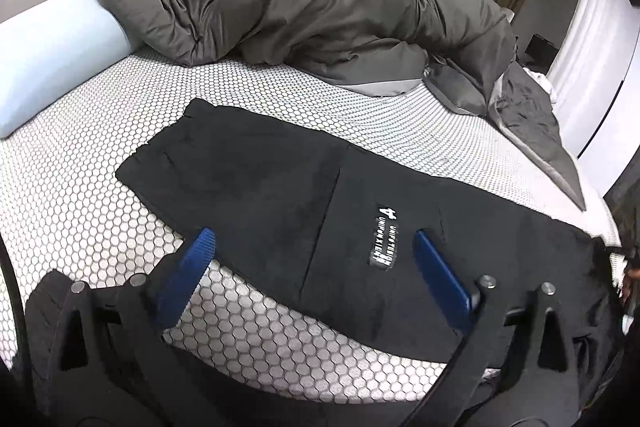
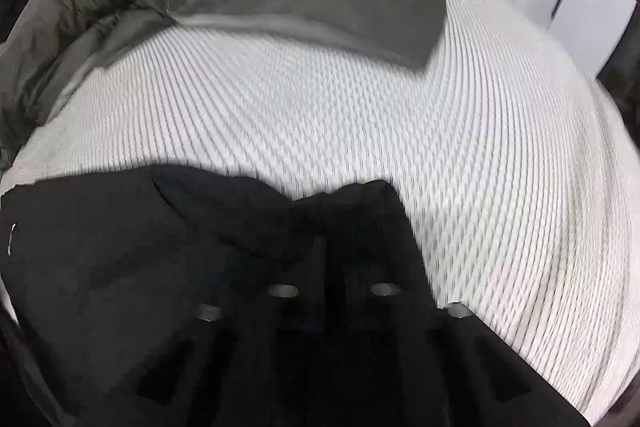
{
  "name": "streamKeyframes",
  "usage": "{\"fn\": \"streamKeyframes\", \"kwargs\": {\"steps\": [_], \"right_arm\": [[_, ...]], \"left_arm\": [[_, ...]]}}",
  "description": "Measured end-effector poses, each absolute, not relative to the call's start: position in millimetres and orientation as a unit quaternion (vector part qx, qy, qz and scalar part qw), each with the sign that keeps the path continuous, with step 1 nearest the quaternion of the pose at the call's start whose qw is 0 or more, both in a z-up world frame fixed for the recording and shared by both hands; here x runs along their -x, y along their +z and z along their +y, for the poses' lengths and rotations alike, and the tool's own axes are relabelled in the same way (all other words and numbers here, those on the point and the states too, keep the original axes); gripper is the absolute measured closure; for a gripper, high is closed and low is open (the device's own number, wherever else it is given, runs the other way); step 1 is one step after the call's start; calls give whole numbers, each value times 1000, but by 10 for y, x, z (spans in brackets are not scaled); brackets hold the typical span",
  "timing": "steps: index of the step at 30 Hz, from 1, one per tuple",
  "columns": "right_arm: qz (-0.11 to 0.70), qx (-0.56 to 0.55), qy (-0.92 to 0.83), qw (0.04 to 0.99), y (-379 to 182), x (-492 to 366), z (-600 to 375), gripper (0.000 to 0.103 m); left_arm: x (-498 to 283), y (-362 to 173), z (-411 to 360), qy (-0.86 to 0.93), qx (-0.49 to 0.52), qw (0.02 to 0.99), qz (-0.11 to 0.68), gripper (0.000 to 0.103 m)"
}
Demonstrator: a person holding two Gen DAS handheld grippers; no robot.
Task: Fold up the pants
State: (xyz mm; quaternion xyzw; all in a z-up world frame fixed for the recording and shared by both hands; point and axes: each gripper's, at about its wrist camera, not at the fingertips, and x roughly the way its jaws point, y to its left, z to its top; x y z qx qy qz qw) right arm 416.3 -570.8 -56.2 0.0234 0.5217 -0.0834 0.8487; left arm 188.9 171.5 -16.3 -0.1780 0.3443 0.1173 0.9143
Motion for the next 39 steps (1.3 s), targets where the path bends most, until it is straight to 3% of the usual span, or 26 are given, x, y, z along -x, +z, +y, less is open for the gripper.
{"fn": "streamKeyframes", "kwargs": {"steps": [4, 8, 12, 14, 15, 16, 21, 29, 34, 35, 37, 39], "right_arm": [[481, -24, -145, 864, -390, -4460, -5910, 96], [504, 15, -161, 849, -501, -4599, -5914, 91], [472, -2, -143, 870, -257, -4240, -5846, 75], [446, 11, -148, 883, -51, -3968, -5761, 52], [432, 14, -146, 890, 62, -3780, -5710, 24], [414, 11, -135, 900, 184, -3573, -5632, 9], [365, 1, -123, 923, 464, -2738, -5223, 0], [327, -99, -139, 930, 86, -1523, -4842, 0], [361, -174, -199, 895, -347, -1114, -5167, 1], [372, -201, -209, 882, -435, -1106, -5283, 3], [375, -265, -187, 868, -598, -1108, -5477, 25], [368, -317, -163, 859, -695, -1153, -5584, 33]], "left_arm": [[-1954, -221, 1747, 136, 169, 910, 353, 5], [-1924, -220, 1807, 130, 177, 910, 352, 5], [-1791, -118, 1745, 116, 167, 919, 339, 5], [-1691, -38, 1662, 107, 161, 925, 328, 5], [-1650, -2, 1626, 102, 159, 927, 323, 4], [-1607, 34, 1582, 98, 157, 930, 317, 3], [-1309, 212, 1345, 77, 150, 943, 288, 1], [-784, 99, 993, 48, 132, 943, 301, 1], [-573, -104, 804, 34, 120, 941, 314, 1], [-565, -139, 760, 30, 113, 941, 317, 1], [-580, -178, 697, 33, 94, 942, 321, 1], [-603, -209, 643, 38, 75, 942, 324, 1]]}}
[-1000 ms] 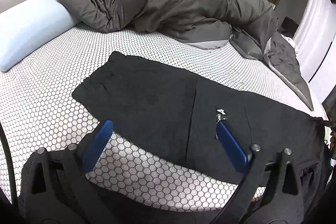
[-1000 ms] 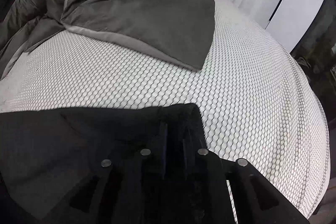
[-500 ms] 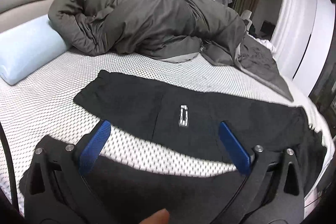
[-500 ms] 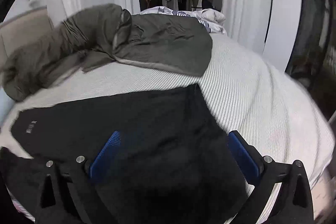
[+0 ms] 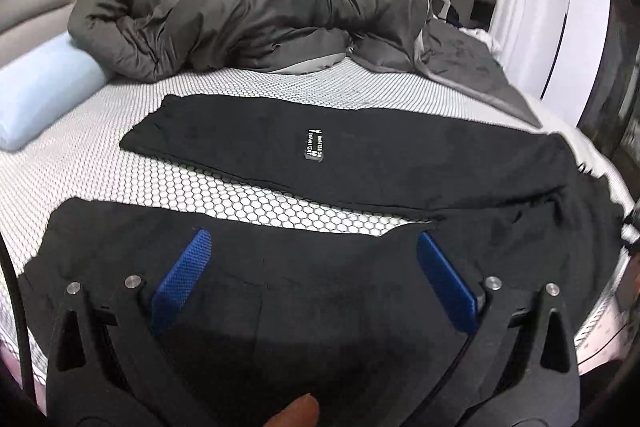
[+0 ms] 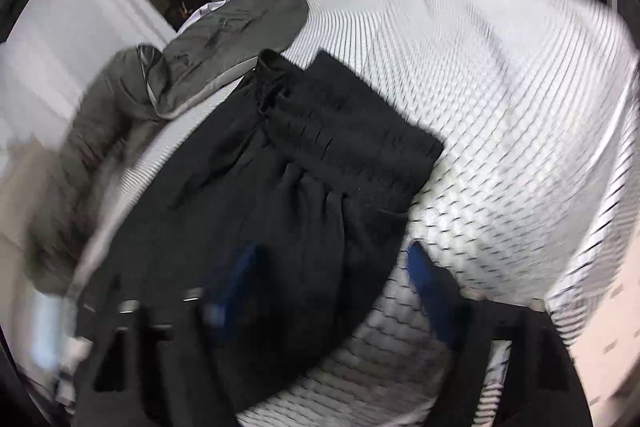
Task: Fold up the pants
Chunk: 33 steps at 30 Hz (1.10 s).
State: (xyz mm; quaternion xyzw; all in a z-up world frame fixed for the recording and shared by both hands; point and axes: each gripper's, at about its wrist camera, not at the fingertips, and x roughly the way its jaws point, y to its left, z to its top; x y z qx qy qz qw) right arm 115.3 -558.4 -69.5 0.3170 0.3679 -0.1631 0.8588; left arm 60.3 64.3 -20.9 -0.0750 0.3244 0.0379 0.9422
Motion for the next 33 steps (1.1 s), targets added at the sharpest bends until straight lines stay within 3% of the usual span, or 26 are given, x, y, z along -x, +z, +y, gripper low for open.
{"fn": "streamKeyframes", "kwargs": {"steps": [2, 4, 5, 9, 11, 12, 15, 16, 21, 22, 27, 28, 29, 33], "right_arm": [[348, -319, -170, 865, -717, -1192, -5623, 53], [348, -321, -180, 863, -734, -1221, -5665, 82], [342, -321, -170, 866, -713, -1202, -5644, 90], [343, -276, -204, 874, -631, -969, -5581, 93], [345, -276, -250, 862, -675, -915, -5613, 87], [349, -265, -261, 860, -679, -914, -5596, 78], [346, -208, -308, 862, -567, -923, -5499, 29], [329, -192, -318, 868, -492, -902, -5458, 20], [260, -173, -268, 912, -163, -838, -5220, 8], [254, -171, -242, 921, -121, -864, -5130, 6], [280, -173, -124, 936, -131, -1230, -4807, 6], [291, -171, -106, 935, -158, -1314, -4744, 6], [299, -168, -94, 935, -175, -1414, -4652, 6], [321, -121, -91, 935, -214, -1541, -4405, 6]], "left_arm": [[-637, -229, 629, 35, 77, 941, 329, 1], [-659, -250, 621, 30, 86, 938, 333, 1], [-687, -250, 632, 29, 86, 938, 334, 1], [-727, -292, 634, 45, 75, 935, 345, 1], [-774, -292, 635, 45, 77, 933, 349, 1], [-791, -284, 619, 42, 76, 933, 349, 1], [-866, -219, 466, 17, 55, 937, 345, 1], [-891, -199, 400, 5, 46, 937, 345, 1], [-1201, -288, -78, -101, -19, 915, 389, 2], [-1257, -317, -128, -109, -23, 912, 396, 7], [-1574, -595, -374, -172, -50, 870, 459, 42], [-1583, -625, -396, -178, -51, 868, 461, 66], [-1599, -629, -394, -180, -49, 868, 461, 78], [-1647, -566, -191, -177, -22, 874, 452, 92]]}}
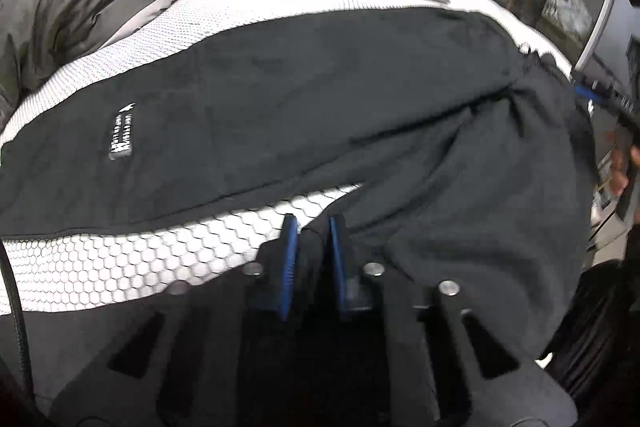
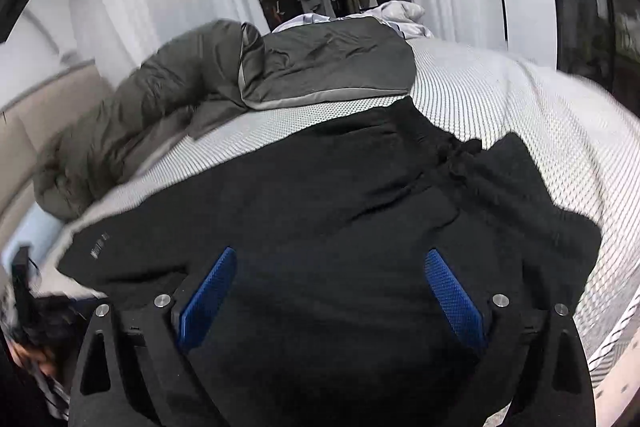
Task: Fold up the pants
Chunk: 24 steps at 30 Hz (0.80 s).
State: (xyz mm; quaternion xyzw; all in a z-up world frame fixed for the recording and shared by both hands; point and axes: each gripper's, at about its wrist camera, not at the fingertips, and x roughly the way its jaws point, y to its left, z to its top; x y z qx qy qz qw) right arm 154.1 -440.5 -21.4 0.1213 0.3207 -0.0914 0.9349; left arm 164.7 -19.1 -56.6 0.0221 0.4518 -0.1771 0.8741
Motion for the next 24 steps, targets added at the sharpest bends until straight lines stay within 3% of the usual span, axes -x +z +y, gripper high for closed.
{"fn": "streamKeyframes", "kwargs": {"steps": [3, 5, 9, 11, 13, 15, 16, 17, 18, 20, 21, 22, 24], "right_arm": [[314, -117, -102, 937, -195, -1556, -4414, 6], [314, -125, -113, 934, -203, -1513, -4472, 6], [315, -141, -131, 929, -224, -1413, -4672, 6], [317, -146, -124, 929, -208, -1353, -4720, 6], [321, -128, -141, 928, -217, -1257, -4743, 6], [331, -122, -181, 918, -287, -1169, -4830, 6], [338, -136, -202, 909, -336, -1123, -4937, 6], [344, -159, -216, 900, -379, -1092, -5052, 6], [348, -187, -227, 890, -424, -1060, -5184, 7], [347, -246, -234, 874, -513, -992, -5417, 15], [348, -259, -231, 871, -539, -989, -5463, 28], [353, -270, -217, 869, -581, -1017, -5499, 52], [363, -274, -201, 868, -616, -1070, -5504, 77]], "left_arm": [[-1762, -595, 108, -135, -3, 877, 461, 92], [-1823, -619, 214, -119, 9, 876, 468, 78], [-1727, -472, 292, -103, 18, 889, 446, 68], [-1609, -347, 273, -99, 27, 901, 421, 33], [-1426, -233, 261, -95, 39, 915, 390, 15], [-1246, -178, 231, -93, 50, 922, 373, 13], [-1148, -173, 192, -93, 52, 924, 368, 10], [-1074, -173, 154, -93, 53, 926, 362, 1], [-1043, -195, 118, -90, 56, 927, 360, 1], [-975, -285, -53, -105, 62, 919, 375, 1], [-981, -341, -106, -115, 61, 914, 385, 1], [-993, -402, -159, -122, 52, 909, 395, 1], [-954, -513, -288, -116, 12, 905, 409, 1]]}}
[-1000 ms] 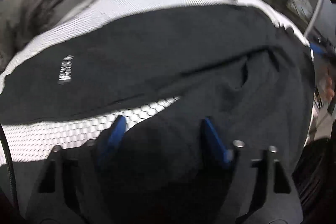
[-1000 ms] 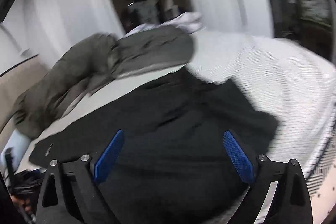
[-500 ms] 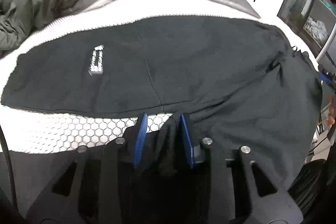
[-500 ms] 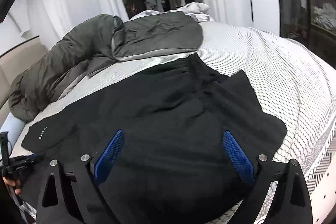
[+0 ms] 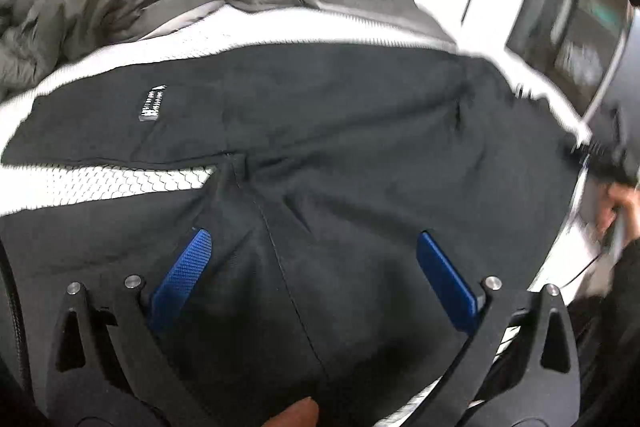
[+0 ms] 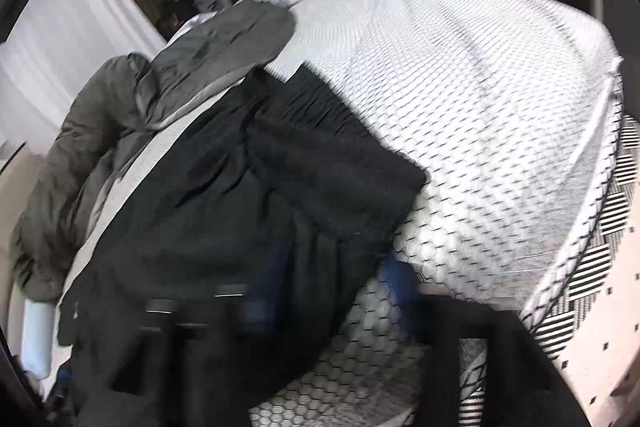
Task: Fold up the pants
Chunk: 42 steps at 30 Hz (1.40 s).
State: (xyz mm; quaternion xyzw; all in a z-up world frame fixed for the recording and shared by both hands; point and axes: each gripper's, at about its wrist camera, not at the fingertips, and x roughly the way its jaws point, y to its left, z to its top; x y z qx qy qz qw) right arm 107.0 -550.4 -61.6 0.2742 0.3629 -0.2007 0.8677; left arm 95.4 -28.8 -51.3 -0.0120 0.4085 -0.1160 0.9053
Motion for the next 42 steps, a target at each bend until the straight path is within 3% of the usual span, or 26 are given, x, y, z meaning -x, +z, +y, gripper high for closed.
{"fn": "streamKeyframes", "kwargs": {"steps": [1, 3, 8, 11, 13, 14, 16, 18, 24, 26, 29, 42], "right_arm": [[355, -272, -200, 872, -585, -1047, -5490, 86], [326, -278, -186, 884, -461, -939, -5451, 92], [366, -292, -215, 857, -674, -824, -5553, 92], [362, -269, -228, 863, -637, -852, -5541, 75], [322, -235, -258, 880, -445, -789, -5448, 45], [296, -225, -259, 891, -350, -740, -5387, 39], [246, -213, -241, 914, -176, -654, -5271, 13], [220, -208, -195, 933, -98, -611, -5139, 5], [262, -193, -142, 935, -175, -761, -4969, 4], [257, -200, -143, 935, -163, -769, -4989, 4], [254, -218, -138, 932, -153, -753, -5056, 4], [259, -221, -132, 931, -175, -774, -4981, 4]], "left_arm": [[-954, -559, -309, -104, 0, 905, 412, 1], [-970, -632, -289, -97, 3, 903, 419, 1], [-969, -676, -152, -83, 22, 903, 421, 1], [-955, -649, -83, -73, 29, 907, 414, 1], [-890, -589, -12, -62, 38, 914, 399, 1], [-832, -546, 40, -60, 46, 918, 389, 1], [-675, -464, 200, -42, 69, 925, 372, 1], [-470, -396, 426, -13, 98, 929, 356, 1], [52, -433, 1382, 97, 216, 909, 343, 1], [181, -487, 1734, 111, 281, 891, 340, 11], [417, -549, 2041, 116, 336, 876, 325, 14], [703, -709, 2092, 80, 381, 855, 342, 18]]}}
